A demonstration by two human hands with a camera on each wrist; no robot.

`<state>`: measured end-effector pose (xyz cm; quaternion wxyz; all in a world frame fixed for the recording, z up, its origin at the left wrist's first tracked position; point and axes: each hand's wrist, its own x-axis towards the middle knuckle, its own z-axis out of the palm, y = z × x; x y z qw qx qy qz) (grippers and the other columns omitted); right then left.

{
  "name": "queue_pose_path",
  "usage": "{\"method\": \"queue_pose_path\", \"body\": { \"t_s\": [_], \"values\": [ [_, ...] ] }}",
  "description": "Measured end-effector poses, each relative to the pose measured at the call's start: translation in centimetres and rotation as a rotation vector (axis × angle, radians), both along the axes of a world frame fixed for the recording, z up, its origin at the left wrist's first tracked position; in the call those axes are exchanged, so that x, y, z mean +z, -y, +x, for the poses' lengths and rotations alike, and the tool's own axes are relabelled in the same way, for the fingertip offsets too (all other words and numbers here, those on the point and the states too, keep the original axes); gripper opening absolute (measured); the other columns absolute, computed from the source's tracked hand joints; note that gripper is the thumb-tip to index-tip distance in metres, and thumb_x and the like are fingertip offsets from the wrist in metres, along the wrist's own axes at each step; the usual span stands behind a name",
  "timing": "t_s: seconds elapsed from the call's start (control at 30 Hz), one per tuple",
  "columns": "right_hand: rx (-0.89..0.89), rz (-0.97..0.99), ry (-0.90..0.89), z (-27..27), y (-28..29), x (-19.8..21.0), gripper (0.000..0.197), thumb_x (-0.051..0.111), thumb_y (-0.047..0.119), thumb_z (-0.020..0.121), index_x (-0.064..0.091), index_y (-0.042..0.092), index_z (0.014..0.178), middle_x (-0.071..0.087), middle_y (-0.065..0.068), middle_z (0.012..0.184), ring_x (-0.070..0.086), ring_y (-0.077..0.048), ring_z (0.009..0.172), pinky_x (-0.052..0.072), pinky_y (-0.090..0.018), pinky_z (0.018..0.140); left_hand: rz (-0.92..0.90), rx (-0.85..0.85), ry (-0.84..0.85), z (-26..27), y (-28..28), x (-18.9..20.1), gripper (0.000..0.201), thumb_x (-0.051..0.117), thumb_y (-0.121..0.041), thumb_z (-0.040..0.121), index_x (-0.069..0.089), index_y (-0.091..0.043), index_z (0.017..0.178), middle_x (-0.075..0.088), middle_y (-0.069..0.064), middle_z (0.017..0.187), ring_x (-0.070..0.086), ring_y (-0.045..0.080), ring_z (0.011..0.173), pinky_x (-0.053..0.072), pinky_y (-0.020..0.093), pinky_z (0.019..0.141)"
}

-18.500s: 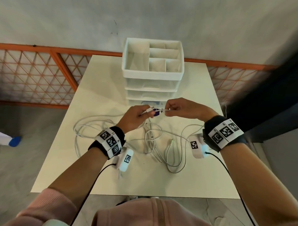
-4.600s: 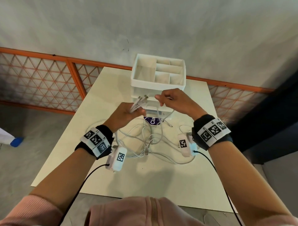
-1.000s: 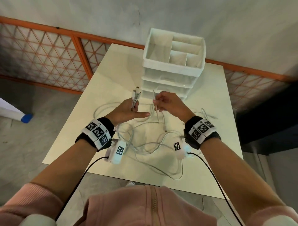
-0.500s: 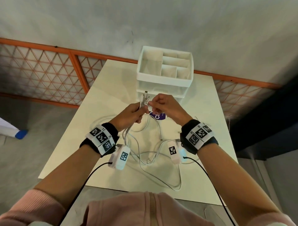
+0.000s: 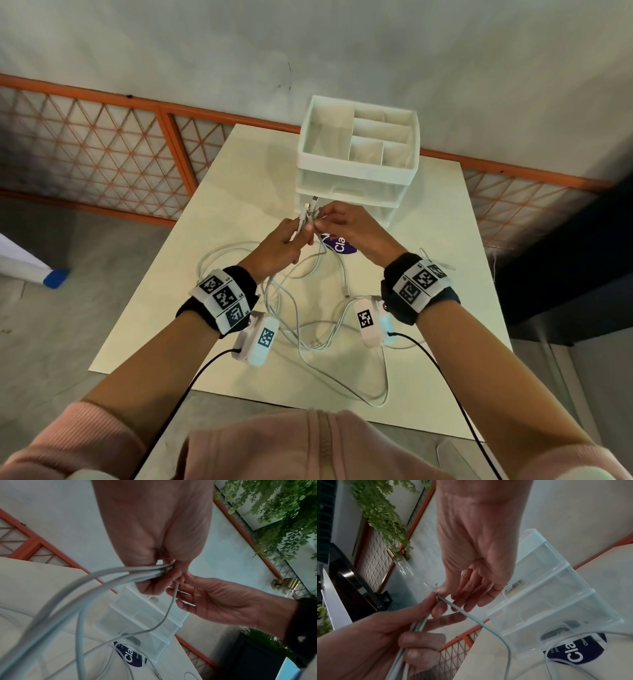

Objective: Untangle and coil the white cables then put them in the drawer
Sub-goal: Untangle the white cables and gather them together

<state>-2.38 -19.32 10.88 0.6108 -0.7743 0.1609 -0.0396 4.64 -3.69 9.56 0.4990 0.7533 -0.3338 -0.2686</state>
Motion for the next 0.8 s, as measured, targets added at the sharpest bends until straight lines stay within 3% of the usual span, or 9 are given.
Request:
{"method": "queue_pose_path", "body": {
  "t_s": [0.1, 0.2, 0.27, 0.33, 0.47, 0.53, 0.6, 0.7, 0.8],
  "values": [
    [-0.001, 0.042, 0.016, 0.1, -0.6, 0.2, 0.013, 0.064, 0.019, 0.089, 0.06, 0.01, 0.097, 0.069, -0.02, 0.09, 0.069, -0.027, 0.079, 0.056, -0.03, 0.075, -0.05, -0.012, -0.038, -0.3, 0.0, 0.6, 0.032, 0.031, -0.033, 0.103, 0.055, -0.02, 0.087, 0.053, -0.003, 0.067, 0.043, 0.009, 0.052, 0.04, 0.014, 0.054],
    [-0.042, 0.005, 0.038, 0.1, -1.1, 0.6, 0.019, 0.064, 0.024, 0.09, 0.058, 0.009, 0.1, 0.062, -0.005, 0.085, 0.063, -0.011, 0.065, 0.054, -0.02, 0.061, -0.112, -0.037, -0.09, -0.1, 0.1, 0.6, 0.036, 0.027, -0.035, 0.103, 0.055, -0.012, 0.104, 0.071, 0.01, 0.085, 0.045, 0.006, 0.049, 0.039, 0.015, 0.053],
    [-0.062, -0.038, 0.011, 0.2, -1.2, 0.8, 0.029, 0.064, 0.033, 0.089, 0.057, 0.009, 0.104, 0.059, -0.002, 0.088, 0.061, -0.012, 0.069, 0.055, -0.025, 0.067, -0.141, -0.035, -0.128, -0.2, 0.3, 0.7, 0.038, 0.025, -0.037, 0.103, 0.054, -0.013, 0.106, 0.072, 0.013, 0.085, 0.047, 0.006, 0.052, 0.04, 0.017, 0.054],
    [-0.062, -0.065, -0.052, 0.3, -1.2, 0.8, 0.04, 0.059, 0.043, 0.09, 0.055, 0.009, 0.11, 0.062, 0.0, 0.093, 0.061, -0.013, 0.081, 0.053, -0.032, 0.079, -0.157, -0.017, -0.099, -0.3, 0.5, 0.9, 0.043, 0.025, -0.038, 0.103, 0.053, -0.007, 0.104, 0.068, 0.01, 0.068, 0.048, 0.006, 0.054, 0.041, 0.019, 0.059],
    [0.265, 0.089, -0.107, 0.3, -2.1, -0.4, 0.066, 0.017, 0.061, 0.095, 0.059, 0.011, 0.108, 0.07, -0.006, 0.098, 0.068, -0.02, 0.099, 0.041, -0.039, 0.103, -0.232, 0.026, -0.031, 0.1, 0.4, 1.9, 0.038, 0.029, -0.036, 0.103, 0.045, -0.014, 0.076, 0.041, -0.002, 0.05, 0.046, 0.016, 0.056, 0.042, 0.024, 0.062],
    [0.403, 0.192, -0.181, -0.1, -2.9, -1.2, 0.076, 0.004, 0.061, 0.094, 0.061, 0.011, 0.1, 0.067, -0.012, 0.092, 0.069, -0.022, 0.087, 0.039, -0.04, 0.103, -0.263, 0.013, -0.109, 0.5, 0.2, 2.8, 0.038, 0.028, -0.037, 0.103, 0.039, -0.014, 0.074, 0.031, -0.007, 0.051, 0.039, 0.016, 0.048, 0.038, 0.023, 0.05],
    [0.448, 0.04, -0.236, -0.5, -2.8, -1.7, 0.081, 0.002, 0.061, 0.094, 0.063, 0.009, 0.08, 0.063, -0.01, 0.078, 0.061, -0.017, 0.072, 0.042, -0.036, 0.097, -0.279, 0.005, -0.201, 1.0, -0.4, 3.4, 0.039, 0.027, -0.038, 0.102, 0.034, -0.016, 0.071, 0.023, -0.007, 0.054, 0.025, 0.01, 0.042, 0.027, 0.018, 0.039],
    [0.361, -0.368, -0.266, -0.7, -0.7, -1.8, 0.077, 0.013, 0.061, 0.096, 0.058, 0.009, 0.061, 0.056, -0.003, 0.062, 0.052, -0.013, 0.061, 0.044, -0.031, 0.089, -0.225, 0.026, -0.187, 1.9, -1.9, 3.7, 0.04, 0.028, -0.04, 0.102, 0.031, -0.021, 0.067, 0.022, -0.011, 0.053, 0.016, 0.005, 0.042, 0.017, 0.016, 0.036],
    [0.209, -0.539, -0.338, -1.9, 3.4, -2.1, 0.058, 0.038, 0.056, 0.095, 0.055, 0.013, 0.061, 0.055, 0.002, 0.059, 0.054, -0.01, 0.059, 0.041, -0.023, 0.071, -0.112, 0.053, -0.124, 3.6, -3.9, 3.4, 0.037, 0.032, -0.039, 0.101, 0.032, -0.019, 0.07, 0.025, -0.013, 0.05, 0.018, 0.006, 0.041, 0.018, 0.017, 0.036]
  ]
}}
